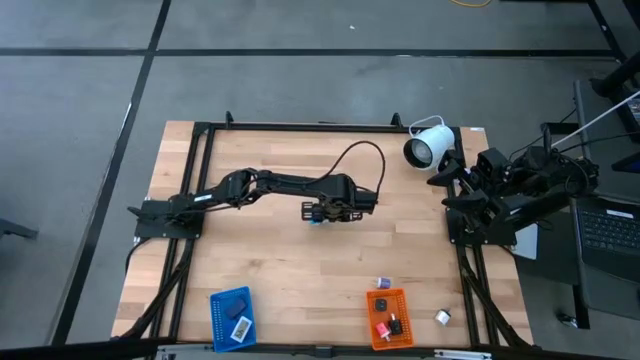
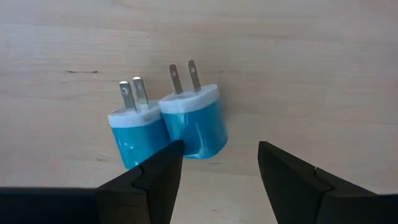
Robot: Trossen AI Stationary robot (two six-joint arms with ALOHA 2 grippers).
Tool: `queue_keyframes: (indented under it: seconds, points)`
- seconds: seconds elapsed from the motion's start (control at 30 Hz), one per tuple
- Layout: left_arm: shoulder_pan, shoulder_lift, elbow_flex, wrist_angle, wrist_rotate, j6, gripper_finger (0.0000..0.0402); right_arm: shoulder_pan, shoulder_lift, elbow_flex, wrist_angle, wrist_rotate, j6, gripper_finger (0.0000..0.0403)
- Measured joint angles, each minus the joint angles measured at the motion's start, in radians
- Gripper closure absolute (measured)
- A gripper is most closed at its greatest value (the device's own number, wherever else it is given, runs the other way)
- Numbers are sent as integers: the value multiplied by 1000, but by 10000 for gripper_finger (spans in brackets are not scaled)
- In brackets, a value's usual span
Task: Pick & Place Office items
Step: Put the right blue charger adapter into the orange bin
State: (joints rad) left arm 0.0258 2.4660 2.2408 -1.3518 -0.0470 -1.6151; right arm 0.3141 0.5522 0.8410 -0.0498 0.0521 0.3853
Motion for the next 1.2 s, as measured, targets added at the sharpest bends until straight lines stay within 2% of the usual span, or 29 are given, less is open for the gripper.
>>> queue_keyframes:
  seconds: [0.53, 0.87, 1.2]
  points:
    - [15, 4, 1, -8, -14, 20, 196, -29, 0, 0, 0, -15, 0, 124]
    - [34, 2, -5, 35, -58, -57, 196, -74, 0, 0, -4, -72, 8, 124]
    - [21, 1, 31, 27, -57, 97, 196, -126, 0, 0, -12, -120, 26, 124]
